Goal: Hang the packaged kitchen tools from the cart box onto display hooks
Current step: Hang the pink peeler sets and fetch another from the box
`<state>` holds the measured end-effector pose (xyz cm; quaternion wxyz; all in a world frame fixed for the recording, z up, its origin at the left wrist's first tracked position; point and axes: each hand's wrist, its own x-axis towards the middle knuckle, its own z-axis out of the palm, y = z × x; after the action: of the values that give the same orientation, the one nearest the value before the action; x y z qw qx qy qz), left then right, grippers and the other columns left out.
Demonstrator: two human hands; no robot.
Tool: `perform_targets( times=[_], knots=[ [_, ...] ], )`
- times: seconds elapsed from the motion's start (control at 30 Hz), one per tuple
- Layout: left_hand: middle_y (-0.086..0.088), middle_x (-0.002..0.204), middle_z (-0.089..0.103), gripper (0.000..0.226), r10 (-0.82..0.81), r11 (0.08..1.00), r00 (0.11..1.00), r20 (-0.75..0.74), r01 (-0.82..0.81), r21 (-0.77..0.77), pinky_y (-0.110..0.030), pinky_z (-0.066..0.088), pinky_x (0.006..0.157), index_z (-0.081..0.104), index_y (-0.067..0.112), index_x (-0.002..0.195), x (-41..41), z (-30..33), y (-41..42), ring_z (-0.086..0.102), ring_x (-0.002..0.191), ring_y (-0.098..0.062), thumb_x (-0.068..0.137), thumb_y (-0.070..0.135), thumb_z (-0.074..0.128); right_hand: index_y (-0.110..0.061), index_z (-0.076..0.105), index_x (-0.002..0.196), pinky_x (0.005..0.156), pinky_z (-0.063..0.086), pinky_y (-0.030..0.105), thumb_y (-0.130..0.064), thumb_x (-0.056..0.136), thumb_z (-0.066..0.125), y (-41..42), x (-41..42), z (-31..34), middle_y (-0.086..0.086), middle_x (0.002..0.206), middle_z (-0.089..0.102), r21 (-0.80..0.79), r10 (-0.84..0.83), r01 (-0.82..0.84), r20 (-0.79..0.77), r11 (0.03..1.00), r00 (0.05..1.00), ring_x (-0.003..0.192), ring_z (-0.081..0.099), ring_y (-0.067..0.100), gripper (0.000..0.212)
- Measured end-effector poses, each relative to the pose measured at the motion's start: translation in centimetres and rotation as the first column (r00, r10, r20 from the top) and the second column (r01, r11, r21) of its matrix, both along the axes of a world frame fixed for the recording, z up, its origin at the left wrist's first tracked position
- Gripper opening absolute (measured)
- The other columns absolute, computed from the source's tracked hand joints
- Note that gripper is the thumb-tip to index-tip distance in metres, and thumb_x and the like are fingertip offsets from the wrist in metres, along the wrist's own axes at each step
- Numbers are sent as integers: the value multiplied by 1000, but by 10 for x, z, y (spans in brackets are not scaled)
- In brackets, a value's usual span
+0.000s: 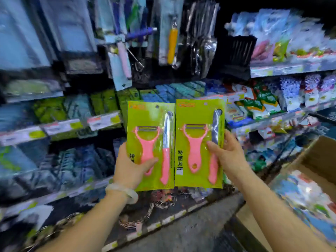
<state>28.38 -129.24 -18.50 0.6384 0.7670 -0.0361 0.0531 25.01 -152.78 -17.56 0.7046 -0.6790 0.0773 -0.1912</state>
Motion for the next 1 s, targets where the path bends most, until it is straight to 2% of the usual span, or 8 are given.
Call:
perform_targets(
  times=[0.2,0.27,0.43,0.57,0.67,0.8,0.9,1.0],
  knots=[
    [17,100,49,73,283,959,955,92,-283,-8,4,37,66,41,11,130,-46,28,177,49,87,-6,68,6,80,-19,52,122,75,51,20,-8,83,66,186,28,20,-10,100,66,-119,253,-247,38,962,967,81,63,-6,43],
    [14,110,47,77,365,931,926,96,-366,-7,4,38,63,38,14,134,-65,35,231,48,100,-8,70,10,80,-23,46,131,92,52,30,-18,80,72,247,32,25,-6,120,60,-165,331,-322,28,932,943,106,61,3,58],
    [17,88,51,59,551,832,823,137,-555,-12,0,39,53,40,20,110,-98,44,345,51,80,3,68,6,80,-36,35,137,104,43,46,-18,78,73,378,38,38,-9,143,41,-193,488,-468,75,863,870,127,47,20,73],
    [16,91,55,62,646,762,753,129,-644,-58,-8,39,56,41,25,110,-111,48,412,54,80,0,66,7,82,-33,36,136,107,33,31,-15,80,71,461,49,48,-15,138,38,-238,582,-548,104,802,807,129,36,8,68],
    [4,96,62,63,703,711,703,107,-697,-88,-17,42,60,44,24,109,-106,48,458,60,84,-10,64,3,83,-35,37,134,111,34,40,-18,78,73,515,63,55,-12,138,44,-256,650,-608,126,751,749,131,42,14,69],
    [10,88,55,62,742,670,653,154,-734,-113,-6,38,52,47,18,110,-88,65,507,49,75,5,62,-4,81,-50,44,113,97,49,42,-6,81,69,575,92,76,-13,123,56,-246,691,-648,181,721,700,111,59,16,59],
    [10,88,57,58,749,660,639,175,-741,-120,-10,39,55,49,25,103,-67,84,545,53,77,-2,62,-1,82,-48,46,116,85,54,37,-7,80,69,610,123,103,-4,110,68,-251,697,-651,214,717,685,94,67,16,59],
    [11,87,55,66,748,656,623,229,-747,-110,-23,44,70,47,18,114,-44,107,575,56,85,-16,62,-1,82,-42,41,129,99,47,41,-21,76,74,642,153,137,-15,129,53,-245,671,-624,270,742,691,114,57,16,66]
  ],
)
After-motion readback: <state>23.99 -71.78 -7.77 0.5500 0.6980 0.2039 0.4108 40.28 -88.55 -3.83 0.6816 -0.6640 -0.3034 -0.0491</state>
